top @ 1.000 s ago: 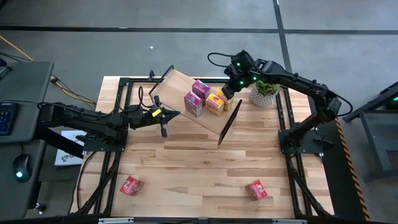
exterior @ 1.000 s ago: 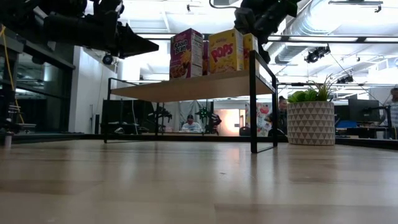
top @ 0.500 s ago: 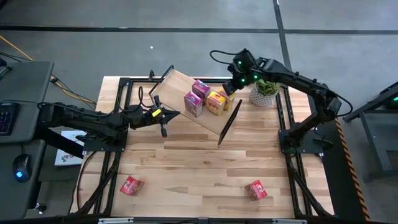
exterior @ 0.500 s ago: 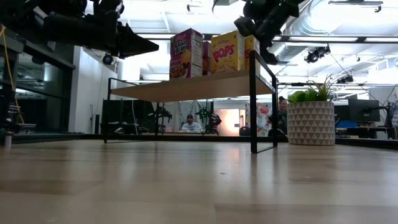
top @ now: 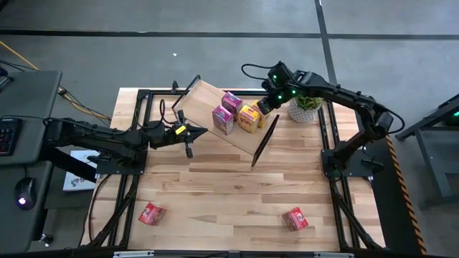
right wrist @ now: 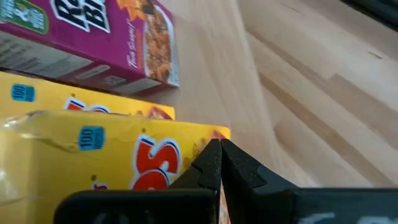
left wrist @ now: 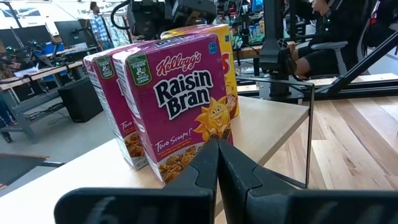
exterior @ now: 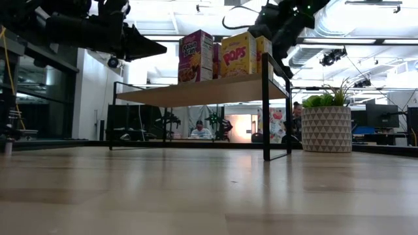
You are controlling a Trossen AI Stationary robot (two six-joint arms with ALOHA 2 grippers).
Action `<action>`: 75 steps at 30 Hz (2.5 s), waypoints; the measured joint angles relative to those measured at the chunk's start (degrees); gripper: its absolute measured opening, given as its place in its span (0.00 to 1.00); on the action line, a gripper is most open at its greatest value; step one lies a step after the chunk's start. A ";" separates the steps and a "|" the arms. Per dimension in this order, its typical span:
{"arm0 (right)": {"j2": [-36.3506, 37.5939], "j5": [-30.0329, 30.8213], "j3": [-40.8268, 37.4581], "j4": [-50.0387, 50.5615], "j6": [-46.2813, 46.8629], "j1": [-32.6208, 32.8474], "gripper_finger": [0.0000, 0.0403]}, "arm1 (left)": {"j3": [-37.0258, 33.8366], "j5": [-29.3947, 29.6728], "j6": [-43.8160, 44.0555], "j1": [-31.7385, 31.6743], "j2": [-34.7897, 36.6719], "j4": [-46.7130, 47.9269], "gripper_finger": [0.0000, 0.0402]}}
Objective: Stack cereal on shelf
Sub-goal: Adjust the yellow cereal box on the shelf
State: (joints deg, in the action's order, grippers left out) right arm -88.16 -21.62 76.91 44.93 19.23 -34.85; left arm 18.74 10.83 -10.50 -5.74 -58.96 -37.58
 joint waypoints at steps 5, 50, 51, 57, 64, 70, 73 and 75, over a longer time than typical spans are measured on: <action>0.00 -2.13 -0.60 -2.64 -0.10 0.00 0.00 | 0.00 0.00 -0.01 0.00 0.00 0.01 0.00; 0.00 -2.16 -0.51 -3.28 1.63 -0.46 0.00 | 0.00 -1.25 3.67 -0.02 0.00 0.00 0.00; 0.00 -1.79 -0.51 -3.28 1.37 -0.46 0.00 | 0.00 -1.25 3.37 -0.02 0.00 0.00 0.00; 0.02 -1.54 -0.51 -3.30 1.30 -0.48 0.00 | 0.00 -1.15 3.20 -0.02 -0.01 0.02 0.00; 0.02 2.22 -0.49 -4.03 0.26 1.36 0.00 | 0.00 -4.57 0.71 0.46 -0.01 0.52 0.00; 0.21 3.74 -0.49 -2.94 -2.89 6.06 0.00 | 0.13 -14.81 -4.39 2.76 -0.02 2.13 0.00; 0.74 6.51 -0.47 -2.68 -3.79 7.51 0.00 | 2.75 -15.20 -4.68 4.98 -0.02 6.93 0.00; 1.02 8.54 -0.49 -1.63 -4.34 8.03 0.00 | 5.67 -14.44 -4.69 6.79 -0.03 13.02 0.00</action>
State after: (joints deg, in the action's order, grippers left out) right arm -87.14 -13.08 76.42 43.29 14.90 -26.82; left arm 24.41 -3.61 -15.19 1.06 -58.99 -24.57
